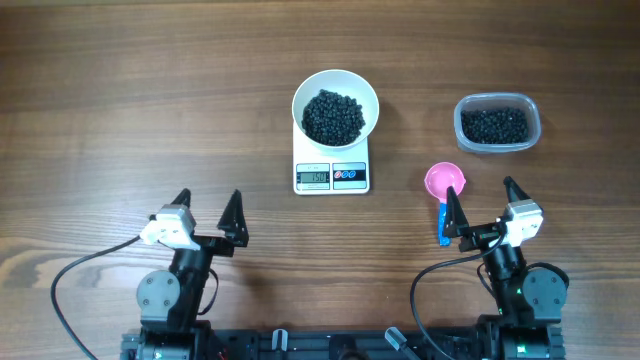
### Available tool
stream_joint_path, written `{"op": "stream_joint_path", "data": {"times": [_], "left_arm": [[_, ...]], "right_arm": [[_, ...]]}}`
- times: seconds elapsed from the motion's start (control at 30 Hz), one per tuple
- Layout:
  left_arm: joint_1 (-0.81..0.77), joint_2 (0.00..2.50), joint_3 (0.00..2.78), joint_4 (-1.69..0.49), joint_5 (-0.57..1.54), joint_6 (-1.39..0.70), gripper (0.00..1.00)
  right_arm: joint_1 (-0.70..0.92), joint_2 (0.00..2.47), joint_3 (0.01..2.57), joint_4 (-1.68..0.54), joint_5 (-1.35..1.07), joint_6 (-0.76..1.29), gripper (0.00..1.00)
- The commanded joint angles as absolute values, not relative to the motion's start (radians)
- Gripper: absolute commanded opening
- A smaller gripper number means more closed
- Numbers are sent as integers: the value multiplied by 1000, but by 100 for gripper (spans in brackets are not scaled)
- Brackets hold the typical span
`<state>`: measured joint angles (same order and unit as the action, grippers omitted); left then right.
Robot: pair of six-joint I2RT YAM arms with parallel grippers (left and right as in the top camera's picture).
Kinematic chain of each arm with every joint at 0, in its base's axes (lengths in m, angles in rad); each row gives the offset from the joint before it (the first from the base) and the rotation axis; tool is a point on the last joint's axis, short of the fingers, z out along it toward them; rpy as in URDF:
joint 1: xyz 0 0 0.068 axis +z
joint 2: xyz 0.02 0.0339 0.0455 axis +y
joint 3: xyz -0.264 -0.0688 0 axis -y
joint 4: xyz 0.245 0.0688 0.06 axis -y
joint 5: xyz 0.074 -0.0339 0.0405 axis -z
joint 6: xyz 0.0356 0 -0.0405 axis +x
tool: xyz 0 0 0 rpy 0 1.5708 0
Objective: Scoop item into bowl and weigh 150g on scale
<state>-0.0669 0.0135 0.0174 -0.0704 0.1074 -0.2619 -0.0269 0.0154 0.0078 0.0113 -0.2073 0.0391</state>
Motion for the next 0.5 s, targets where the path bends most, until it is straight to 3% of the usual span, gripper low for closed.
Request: {"op": "stream_joint_path", "data": {"times": [0.0,0.47], "left_arm": [[-110,2,6,-75,57,-177,100],[-110,2,6,-75,47,-164,100]], "right_arm": [[-19,4,5,14,-194,29,100],[-19,4,5,14,-194,28,100]]}}
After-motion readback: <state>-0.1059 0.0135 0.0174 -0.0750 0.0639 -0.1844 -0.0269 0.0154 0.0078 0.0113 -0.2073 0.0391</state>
